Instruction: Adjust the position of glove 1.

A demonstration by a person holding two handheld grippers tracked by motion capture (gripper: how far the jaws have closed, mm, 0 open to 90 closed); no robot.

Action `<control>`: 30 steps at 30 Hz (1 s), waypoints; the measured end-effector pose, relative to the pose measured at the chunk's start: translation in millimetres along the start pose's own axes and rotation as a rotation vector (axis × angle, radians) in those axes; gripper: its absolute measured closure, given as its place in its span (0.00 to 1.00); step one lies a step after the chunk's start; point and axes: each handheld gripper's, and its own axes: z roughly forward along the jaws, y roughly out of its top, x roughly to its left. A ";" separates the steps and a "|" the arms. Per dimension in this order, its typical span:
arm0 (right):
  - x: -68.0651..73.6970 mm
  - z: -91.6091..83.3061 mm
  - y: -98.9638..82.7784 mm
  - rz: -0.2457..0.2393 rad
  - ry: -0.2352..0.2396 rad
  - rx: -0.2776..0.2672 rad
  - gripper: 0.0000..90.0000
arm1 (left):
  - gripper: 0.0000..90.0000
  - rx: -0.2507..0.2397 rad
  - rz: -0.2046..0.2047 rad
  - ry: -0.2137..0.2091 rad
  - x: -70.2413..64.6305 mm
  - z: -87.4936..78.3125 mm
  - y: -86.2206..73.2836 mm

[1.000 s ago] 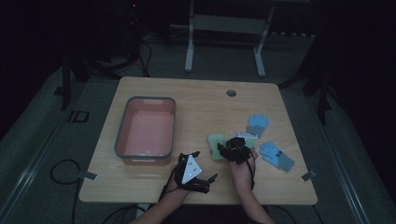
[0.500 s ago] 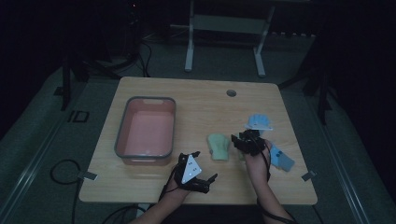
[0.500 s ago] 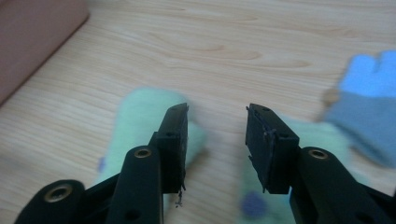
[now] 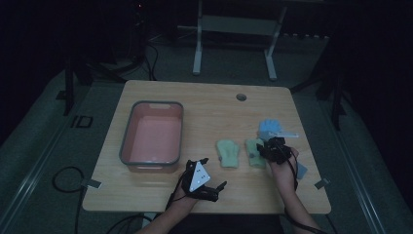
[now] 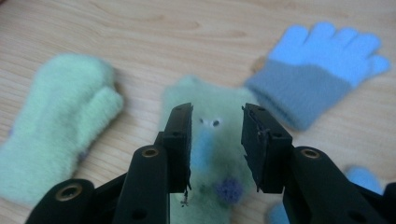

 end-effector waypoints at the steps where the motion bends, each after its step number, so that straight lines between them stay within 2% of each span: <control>1: 0.4 1.8 -1.1 0.009 0.005 0.006 0.69 | 0.02 -0.001 0.000 0.001 0.0 0.0 0.0; 5: 2.8 9.7 -4.0 0.012 -0.010 0.019 0.67 | 0.02 -0.003 -0.001 0.000 -0.2 0.0 -0.1; 8: 5.2 19.3 -8.8 -0.011 -0.036 0.048 0.66 | 0.02 -0.003 -0.001 0.000 -0.3 0.0 -0.1; 12: 10.0 23.8 -12.5 -0.046 -0.068 0.040 0.69 | 0.02 -0.002 0.002 0.001 -0.6 0.1 -0.1; 15: 12.3 24.5 -11.5 -0.053 -0.072 0.048 0.75 | 0.02 -0.003 0.005 0.002 -0.9 0.0 -0.1; 18: 13.7 24.1 -11.7 -0.039 -0.062 0.049 0.90 | 0.02 -0.002 0.006 0.002 -0.9 0.0 0.0; 20: 13.8 23.7 -10.9 -0.026 -0.061 0.051 0.94 | 0.02 -0.001 0.005 0.001 -0.7 0.1 0.0; 24: 13.8 14.6 -4.1 -0.004 -0.044 0.044 0.95 | 0.02 -0.002 0.005 0.001 -0.7 0.0 0.0; 30: 26.5 -14.8 16.4 -0.033 -0.034 -0.035 0.96 | 0.02 0.002 0.010 0.002 -1.0 0.2 0.1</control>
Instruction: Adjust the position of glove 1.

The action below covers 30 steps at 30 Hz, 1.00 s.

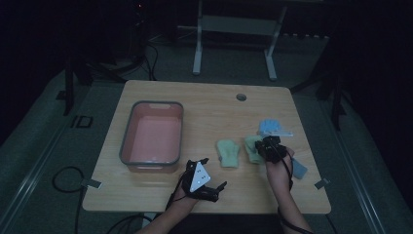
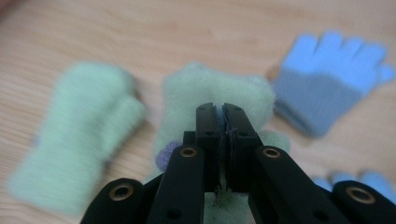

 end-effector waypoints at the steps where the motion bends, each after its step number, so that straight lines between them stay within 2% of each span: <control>1: 2.8 -4.8 4.1 -0.007 -0.001 -0.015 0.96 | 0.02 -0.001 0.000 0.001 -0.1 0.0 0.0; 5: 13.5 -18.7 18.3 -0.027 0.023 -0.057 0.96 | 0.02 -0.003 -0.004 0.002 -0.1 0.0 -0.1; 10: 30.3 -23.9 29.3 -0.046 0.057 -0.083 0.96 | 0.02 -0.001 -0.003 0.002 0.2 -0.2 -0.1; 19: 65.0 -11.7 32.4 -0.099 0.117 -0.064 0.96 | 0.02 -0.007 -0.004 0.002 0.0 -0.3 -0.2; 25: 73.4 2.3 24.9 -0.080 0.128 -0.034 0.96 | 0.02 -0.006 -0.003 0.003 -0.3 -0.3 -0.2; 30: 77.6 15.2 15.2 -0.064 0.117 -0.005 0.96 | 0.02 -0.004 0.001 0.004 -0.2 -0.5 -0.2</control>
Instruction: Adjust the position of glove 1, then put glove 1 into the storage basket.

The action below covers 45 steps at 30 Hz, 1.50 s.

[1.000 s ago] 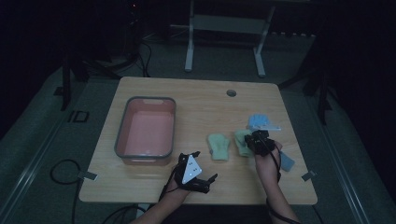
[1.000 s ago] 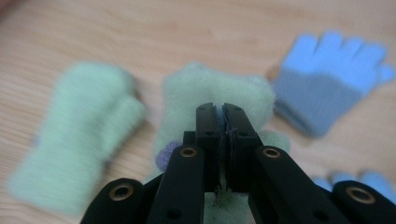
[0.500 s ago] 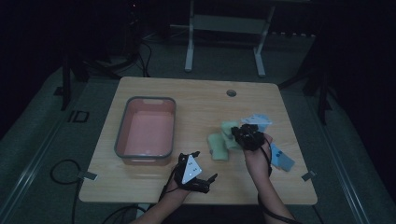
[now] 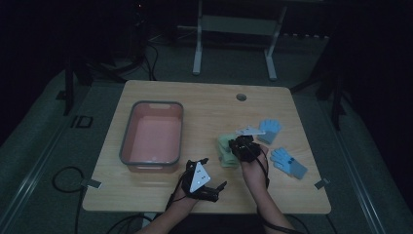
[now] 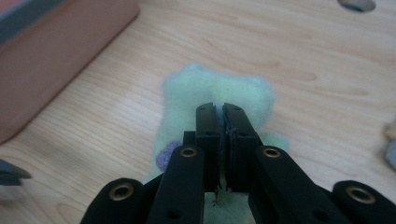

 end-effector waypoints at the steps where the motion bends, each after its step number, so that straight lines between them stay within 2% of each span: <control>1: 0.3 2.5 -2.1 0.004 -0.003 0.004 0.96 | 0.02 0.001 0.000 -0.001 -0.1 0.0 0.0; 8: 1.0 17.8 -16.2 0.015 -0.016 0.039 0.95 | 0.02 -0.001 -0.001 0.000 -0.3 0.0 -0.1; 17: -0.7 25.4 -23.0 0.032 0.003 0.055 0.92 | 0.02 0.003 0.001 -0.003 -0.2 0.2 0.1; 21: -2.2 18.8 -21.2 0.030 0.016 0.043 0.83 | 0.02 -0.004 -0.028 -0.015 3.0 -0.6 -0.4; 26: -7.0 7.6 -19.6 0.026 0.041 0.027 0.68 | 0.02 -0.004 -0.029 -0.032 2.4 -0.3 0.0; 30: -12.8 -2.3 -18.3 0.017 0.041 0.010 0.63 | 0.02 0.016 -0.024 -0.054 2.8 0.6 1.4; 32: -17.4 -7.2 -18.2 0.012 0.047 0.001 0.61 | 0.02 0.039 -0.006 -0.033 3.0 0.9 2.7; 35: -25.7 -14.5 -18.9 0.003 0.055 -0.014 0.60 | 0.02 0.029 -0.008 -0.048 6.5 -0.4 6.0; 38: -33.6 -21.6 -19.1 -0.006 0.060 -0.023 0.59 | 0.02 0.040 0.004 -0.035 9.5 -0.4 9.6; 41: -42.2 -28.4 -17.8 -0.027 0.066 -0.039 0.58 | 0.02 0.073 -0.032 -0.079 14.9 1.7 14.8; 42: -44.7 -30.0 -17.1 -0.029 0.069 -0.043 0.58 | 0.02 0.099 -0.049 -0.110 16.4 3.3 16.8; 43: -48.0 -31.8 -16.0 -0.034 0.080 -0.049 0.58 | 0.02 0.120 -0.048 -0.128 16.9 4.6 18.7; 45: -53.6 -35.1 -12.6 -0.071 0.100 -0.056 0.57 | 0.02 0.141 -0.020 -0.157 15.9 8.1 22.3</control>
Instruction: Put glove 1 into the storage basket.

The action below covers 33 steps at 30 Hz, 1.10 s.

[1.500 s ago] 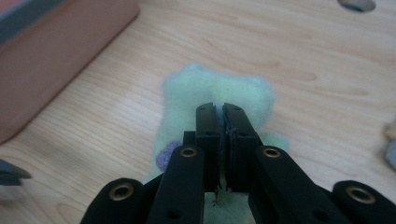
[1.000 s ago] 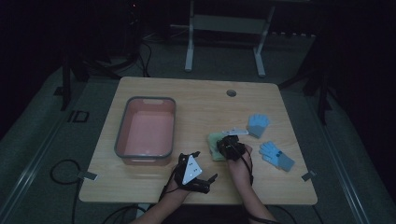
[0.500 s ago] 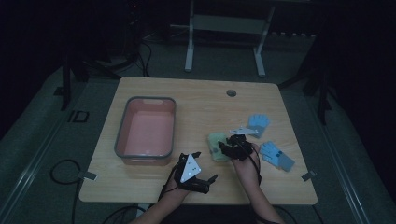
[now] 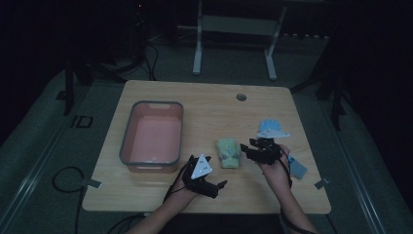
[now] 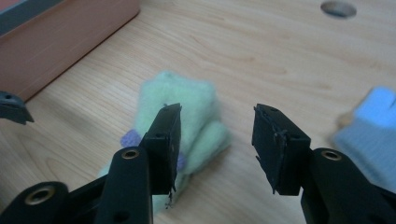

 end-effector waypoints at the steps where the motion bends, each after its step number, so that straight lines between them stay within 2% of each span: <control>1: -2.6 -0.9 1.7 -0.012 0.017 -0.004 0.57 | 0.02 0.009 0.011 0.000 -0.5 1.5 1.3; 2: -2.6 -0.9 1.7 -0.012 0.017 -0.004 0.57 | 0.02 0.009 0.011 0.000 -0.5 1.5 1.3; 3: -4.3 -1.5 2.9 -0.020 0.029 -0.006 0.57 | 0.02 0.006 0.045 -0.042 -0.3 5.8 4.3; 4: -9.2 -1.0 7.4 -0.037 0.062 -0.012 0.57 | 0.03 0.006 0.058 -0.052 0.1 8.2 5.7; 7: -14.1 4.2 12.8 -0.063 0.099 -0.012 0.57 | 0.08 0.004 0.089 -0.085 3.5 15.0 10.7; 11: -20.1 20.0 17.4 -0.060 0.146 0.011 0.57 | 0.23 0.006 0.133 -0.101 7.7 23.8 20.2; 13: -21.8 30.3 19.5 -0.052 0.168 0.030 0.56 | 0.28 0.027 0.163 -0.115 8.4 29.6 24.9; 15: -22.3 38.8 21.0 -0.055 0.170 0.045 0.56 | 0.30 0.057 0.200 -0.117 10.3 37.0 27.6; 16: -22.3 44.0 21.9 -0.055 0.183 0.057 0.53 | 0.35 0.064 0.201 -0.120 12.3 40.7 27.9; 19: -23.1 59.4 23.3 -0.036 0.222 0.084 0.49 | 0.36 0.108 0.209 -0.106 19.1 51.6 27.2; 23: -24.5 78.9 20.5 -0.015 0.240 0.139 0.44 | 0.36 0.164 0.230 -0.105 25.4 62.5 23.1; 24: -24.8 83.4 19.1 -0.013 0.245 0.155 0.43 | 0.36 0.185 0.257 -0.099 25.2 65.2 21.8; 28: -26.8 98.3 13.2 0.013 0.266 0.221 0.39 | 0.36 0.228 0.307 -0.080 23.5 72.0 19.2; 31: -28.5 103.9 10.7 0.051 0.291 0.264 0.38 | 0.41 0.248 0.352 -0.048 21.9 74.6 18.4; 32: -29.6 105.4 9.7 0.071 0.303 0.274 0.40 | 0.44 0.249 0.359 -0.035 21.6 75.2 18.2; 33: -30.9 105.9 9.1 0.082 0.320 0.272 0.45 | 0.47 0.249 0.359 -0.026 21.5 75.8 18.5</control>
